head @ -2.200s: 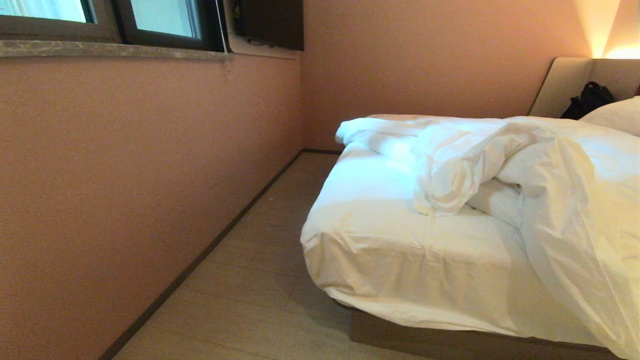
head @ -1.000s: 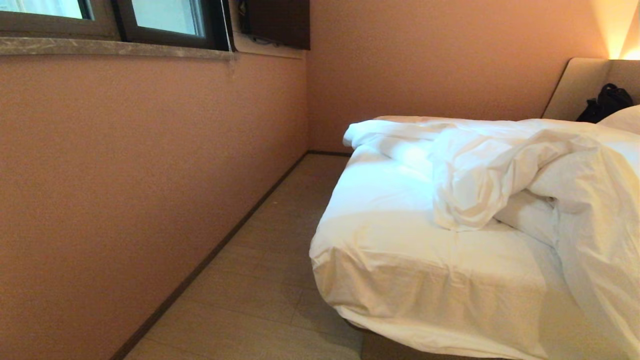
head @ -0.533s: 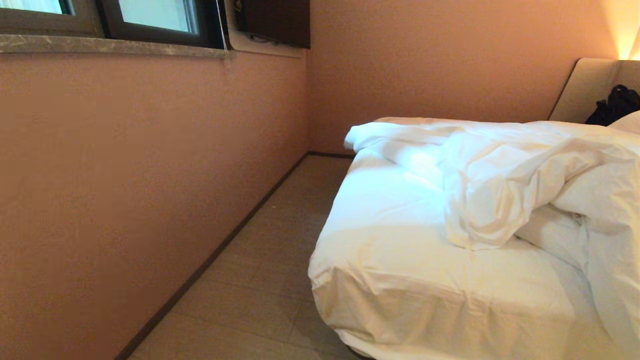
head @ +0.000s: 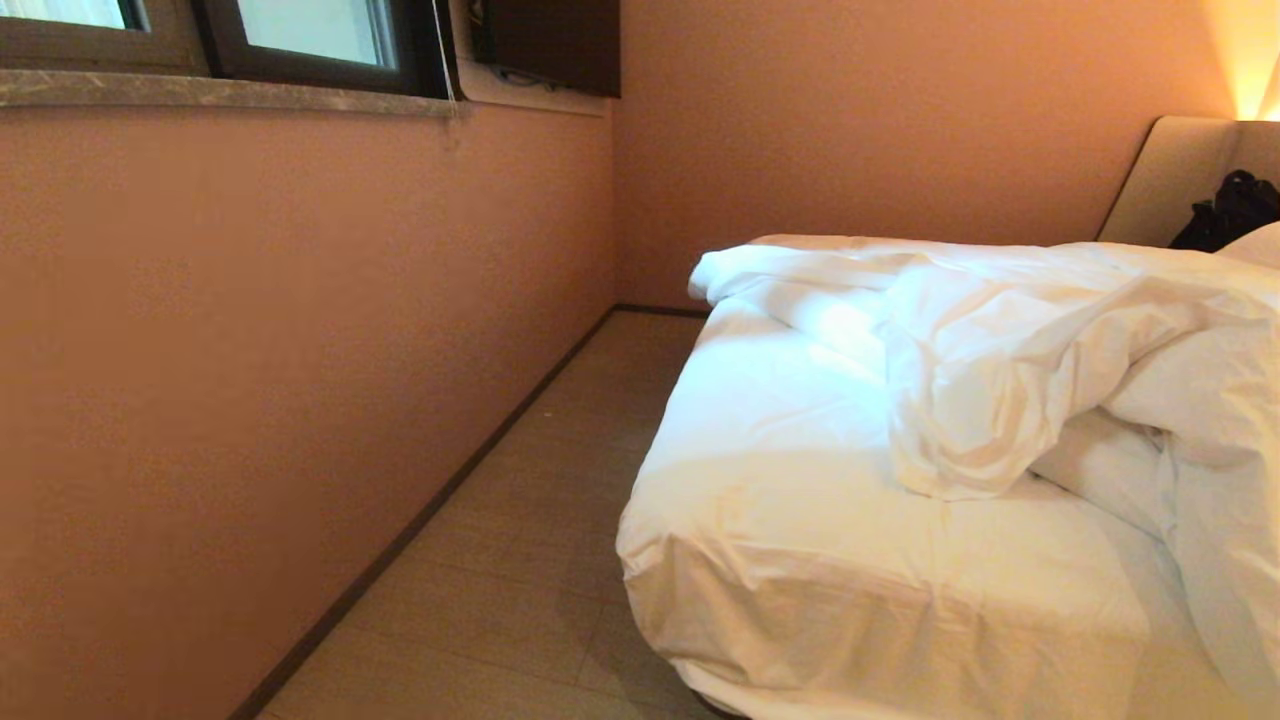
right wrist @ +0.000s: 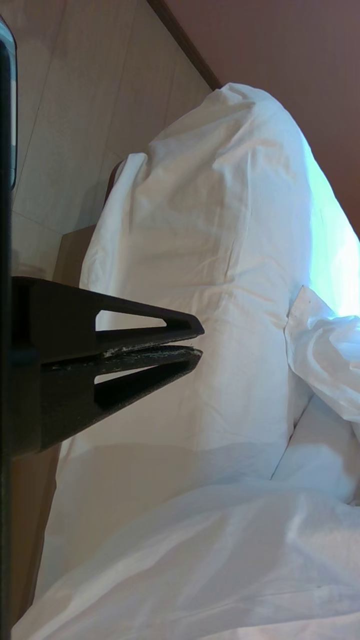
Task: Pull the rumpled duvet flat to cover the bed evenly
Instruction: Hold the folded corner of the quilt
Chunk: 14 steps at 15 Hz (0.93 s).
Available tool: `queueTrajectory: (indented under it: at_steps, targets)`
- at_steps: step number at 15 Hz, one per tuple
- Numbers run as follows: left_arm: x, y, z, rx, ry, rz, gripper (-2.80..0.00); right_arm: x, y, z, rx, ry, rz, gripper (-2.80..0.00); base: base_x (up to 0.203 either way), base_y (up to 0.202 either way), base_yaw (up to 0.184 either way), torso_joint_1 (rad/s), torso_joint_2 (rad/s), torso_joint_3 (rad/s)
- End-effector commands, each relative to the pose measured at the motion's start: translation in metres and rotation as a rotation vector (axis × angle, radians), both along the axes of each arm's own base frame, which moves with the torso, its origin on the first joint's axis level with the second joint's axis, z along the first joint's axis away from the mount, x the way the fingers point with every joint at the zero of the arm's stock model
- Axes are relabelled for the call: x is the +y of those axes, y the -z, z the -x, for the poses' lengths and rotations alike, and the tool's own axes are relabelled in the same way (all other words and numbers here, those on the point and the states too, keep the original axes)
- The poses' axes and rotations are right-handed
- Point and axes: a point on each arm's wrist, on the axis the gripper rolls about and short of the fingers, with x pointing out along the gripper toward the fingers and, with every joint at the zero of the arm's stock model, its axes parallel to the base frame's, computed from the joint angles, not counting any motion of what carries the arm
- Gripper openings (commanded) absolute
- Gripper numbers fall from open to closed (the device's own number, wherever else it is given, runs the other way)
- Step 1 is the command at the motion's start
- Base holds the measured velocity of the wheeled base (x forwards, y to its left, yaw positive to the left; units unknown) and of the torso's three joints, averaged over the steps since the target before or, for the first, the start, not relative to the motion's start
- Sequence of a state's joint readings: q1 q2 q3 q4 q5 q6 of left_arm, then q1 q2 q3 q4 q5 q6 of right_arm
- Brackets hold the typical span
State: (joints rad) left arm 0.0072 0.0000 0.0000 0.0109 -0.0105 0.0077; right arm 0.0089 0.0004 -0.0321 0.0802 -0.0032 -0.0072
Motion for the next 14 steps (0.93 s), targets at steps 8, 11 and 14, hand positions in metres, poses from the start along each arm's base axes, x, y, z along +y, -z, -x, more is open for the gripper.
queueTrajectory:
  at_steps: [8,11,14]
  targets:
    - [0.0,0.0,0.0,0.0,0.0,0.0,-2.8,-0.0001,-0.0003,0.0002,-0.001,0.002,0.01,-2.8,0.0,0.0,0.0,0.0,0.0,0.0]
    - [0.0,0.0,0.0,0.0,0.0,0.0,-2.8,-0.0001,-0.0008,0.0007,0.005,0.004,0.013,-2.8,0.0,0.0,0.0,0.0,0.0,0.0]
    - [0.0,0.0,0.0,0.0,0.0,0.0,-2.8,-0.0002,-0.0064,0.002,0.011,0.006,0.019,-2.8,0.0,0.0,0.0,0.0,0.0,0.0]
